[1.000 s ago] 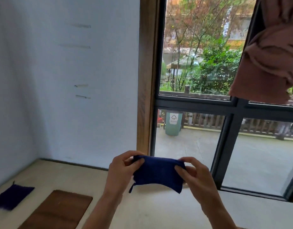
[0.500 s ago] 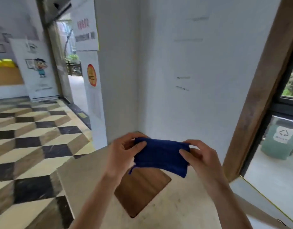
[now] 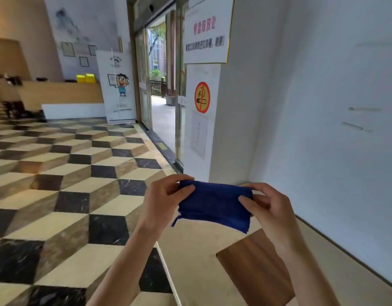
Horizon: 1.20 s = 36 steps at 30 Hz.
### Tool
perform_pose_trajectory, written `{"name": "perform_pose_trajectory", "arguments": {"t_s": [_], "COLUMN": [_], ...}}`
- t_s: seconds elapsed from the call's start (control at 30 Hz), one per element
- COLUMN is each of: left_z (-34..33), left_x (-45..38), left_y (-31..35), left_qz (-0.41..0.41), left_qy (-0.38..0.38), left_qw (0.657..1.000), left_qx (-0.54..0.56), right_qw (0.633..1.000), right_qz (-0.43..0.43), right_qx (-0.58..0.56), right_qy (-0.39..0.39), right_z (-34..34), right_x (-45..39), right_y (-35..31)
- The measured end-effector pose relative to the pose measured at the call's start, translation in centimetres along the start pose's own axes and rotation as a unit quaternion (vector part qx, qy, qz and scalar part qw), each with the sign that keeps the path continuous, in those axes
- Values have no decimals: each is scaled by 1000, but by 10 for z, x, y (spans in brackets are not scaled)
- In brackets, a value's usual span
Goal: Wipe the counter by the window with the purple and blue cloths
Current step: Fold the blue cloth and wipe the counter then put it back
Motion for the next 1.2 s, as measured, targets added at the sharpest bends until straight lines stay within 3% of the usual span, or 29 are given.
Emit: {"name": "perform_pose_trajectory", "arguments": {"t_s": [0.23,0.5,0.83,1.2], "left_z": [50,48,-22,-124], "left_x": [-96,-193,-350,-435], "left_y": [-41,-62,-112,-170], "left_qz": [5,-25,-24,48], "left_qy": [-28,-57,-158,-298], "left_qw": [999,997,985,953], "left_qx": [-27,-51,-63,-21], "right_qw": [999,998,982,939], "right_qz": [-29,-37,-95,-182], "right_qx": [-3,23,67,134], "right_qy": [28,54,146,261], "right_z": [-81,-118,-131,-110], "right_x": [-51,-114,-188,-195], "right_y": [32,82,196,274]}}
Point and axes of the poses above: each hand's wrist, its own x-axis away from the middle knuckle, its own z-axis out of the back of the hand, y = z × x, the point moved 10 cm from there along -x, towards the middle knuckle, and after that the axes turned 15 degrees about z, right-handed, at the moved point
